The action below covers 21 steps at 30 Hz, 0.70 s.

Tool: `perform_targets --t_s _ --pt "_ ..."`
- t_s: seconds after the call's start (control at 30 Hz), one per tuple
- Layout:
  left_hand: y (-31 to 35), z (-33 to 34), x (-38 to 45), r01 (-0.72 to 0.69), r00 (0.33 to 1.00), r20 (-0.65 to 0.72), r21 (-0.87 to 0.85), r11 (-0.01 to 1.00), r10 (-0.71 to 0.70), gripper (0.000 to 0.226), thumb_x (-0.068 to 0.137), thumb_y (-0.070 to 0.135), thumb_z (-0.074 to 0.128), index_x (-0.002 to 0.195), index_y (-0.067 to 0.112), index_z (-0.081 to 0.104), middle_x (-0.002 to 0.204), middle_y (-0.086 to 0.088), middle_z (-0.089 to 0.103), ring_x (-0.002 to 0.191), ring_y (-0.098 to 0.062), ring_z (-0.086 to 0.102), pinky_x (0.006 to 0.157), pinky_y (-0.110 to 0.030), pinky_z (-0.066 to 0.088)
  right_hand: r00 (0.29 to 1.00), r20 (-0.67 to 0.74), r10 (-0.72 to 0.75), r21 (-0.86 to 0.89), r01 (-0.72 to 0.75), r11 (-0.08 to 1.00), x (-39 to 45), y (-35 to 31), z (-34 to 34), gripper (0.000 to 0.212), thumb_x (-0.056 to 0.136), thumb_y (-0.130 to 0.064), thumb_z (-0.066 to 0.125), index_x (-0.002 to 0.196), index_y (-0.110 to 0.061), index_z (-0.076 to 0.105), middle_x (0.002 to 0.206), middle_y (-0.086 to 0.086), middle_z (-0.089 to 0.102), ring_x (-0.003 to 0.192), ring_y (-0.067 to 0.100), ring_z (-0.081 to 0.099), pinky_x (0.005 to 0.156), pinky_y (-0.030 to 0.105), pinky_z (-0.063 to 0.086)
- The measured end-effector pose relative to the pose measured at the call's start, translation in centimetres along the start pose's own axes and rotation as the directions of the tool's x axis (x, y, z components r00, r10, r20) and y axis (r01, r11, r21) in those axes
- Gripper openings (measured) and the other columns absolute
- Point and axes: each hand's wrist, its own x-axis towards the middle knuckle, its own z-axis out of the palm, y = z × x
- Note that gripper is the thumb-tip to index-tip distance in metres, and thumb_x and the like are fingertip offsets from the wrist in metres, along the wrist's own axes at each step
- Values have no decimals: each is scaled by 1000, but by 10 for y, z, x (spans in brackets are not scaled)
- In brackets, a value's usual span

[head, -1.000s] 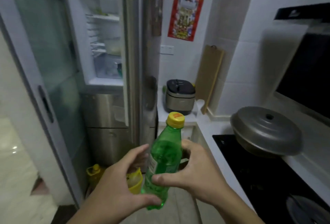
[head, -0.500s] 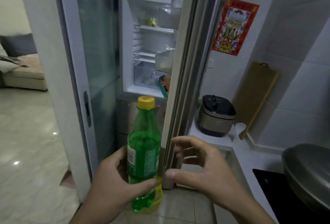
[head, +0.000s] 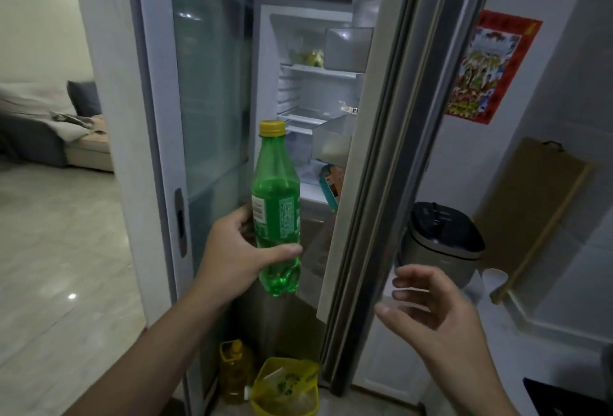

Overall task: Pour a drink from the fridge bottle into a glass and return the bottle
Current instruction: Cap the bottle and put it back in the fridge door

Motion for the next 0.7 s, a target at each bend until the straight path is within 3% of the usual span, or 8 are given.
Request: perform_targets --t_s 0.13,0.27,0.47,0.7 --pt "-26 18 41 37 999 33 -27 999 -36 58 54 22 93 106 20 67 99 4 75 94 -9 71 83 -33 58 999 -35 4 2 -4 1000 11 0 6 80 54 -33 91 119 -57 51 124 -23 58 115 2 58 99 38 50" --pt "-48 33 71 60 993 105 -33 998 -57 51 58 13 91 100 26 64 99 7 73 94 -6 68 82 -27 56 999 -24 39 0 -39 999 18 0 19 102 52 -29 95 128 -67 38 130 -32 49 119 2 53 101 41 47" --pt "-66 48 107 61 969 241 -32 998 -51 52 59 8 90 100 24 62 98 10 71 92 -2 66 77 -24 56 993 -114 29 -74 -38 997 27 3 33 104 54 -11 97 108 -79 39 112 -46 51 111 1 57 93 39 52" --pt "-83 56 128 -11 935 353 -21 1000 17 58 57 17 92 106 23 62 100 12 70 92 0 66 75 -23 57 981 -191 41 -67 -54 996 28 7 54 104 56 -10 96 126 -65 43 126 -30 55 115 6 59 88 36 56"
